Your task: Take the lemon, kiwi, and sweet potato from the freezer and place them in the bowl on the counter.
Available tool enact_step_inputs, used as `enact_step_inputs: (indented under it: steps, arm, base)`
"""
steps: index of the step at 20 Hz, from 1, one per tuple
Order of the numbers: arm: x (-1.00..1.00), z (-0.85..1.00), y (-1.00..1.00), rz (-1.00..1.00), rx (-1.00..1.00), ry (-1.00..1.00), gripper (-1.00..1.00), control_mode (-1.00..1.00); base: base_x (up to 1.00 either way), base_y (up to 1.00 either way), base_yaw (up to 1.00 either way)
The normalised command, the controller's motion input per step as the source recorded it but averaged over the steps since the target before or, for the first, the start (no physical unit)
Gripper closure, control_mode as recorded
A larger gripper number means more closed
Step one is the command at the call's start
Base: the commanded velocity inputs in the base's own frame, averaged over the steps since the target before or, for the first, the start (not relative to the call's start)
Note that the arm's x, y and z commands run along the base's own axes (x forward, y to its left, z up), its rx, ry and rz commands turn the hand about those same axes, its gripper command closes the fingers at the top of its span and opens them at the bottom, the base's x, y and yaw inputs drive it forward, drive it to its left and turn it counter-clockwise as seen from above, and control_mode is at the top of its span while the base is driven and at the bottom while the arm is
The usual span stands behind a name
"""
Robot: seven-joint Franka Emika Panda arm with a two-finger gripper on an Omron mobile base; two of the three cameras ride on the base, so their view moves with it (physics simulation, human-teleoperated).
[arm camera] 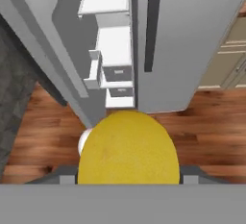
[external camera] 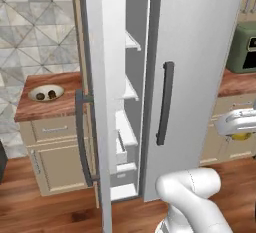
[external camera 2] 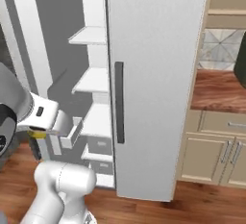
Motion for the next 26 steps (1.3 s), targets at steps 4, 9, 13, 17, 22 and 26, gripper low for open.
enact_step_inputs:
  steps: [4,9,13,17,22,26]
  arm:
    - [0.0,0.0,0.0,0.0,0.0,0.0,1.0,1.0]
    - [0.0,0.0,0.0,0.0,0.0,0.0,1.0,1.0]
    - [0.0,0.0,0.0,0.0,0.0,0.0,1.0,1.0]
    - [0.0,0.0,0.0,0.0,0.0,0.0,1.0,1.0]
    - [0.0,0.0,0.0,0.0,0.0,0.0,1.0,1.0]
    - [0.0,0.0,0.0,0.0,0.0,0.0,1.0,1.0]
  base:
    - [-0.23,1.0,-0.03]
    - [-0.08,1.0,0.0]
    - [0.0,1.0,0.0]
    - [0.26,1.0,0.0]
    - [0.55,1.0,0.0]
    - [0.8,0.74,0.0]
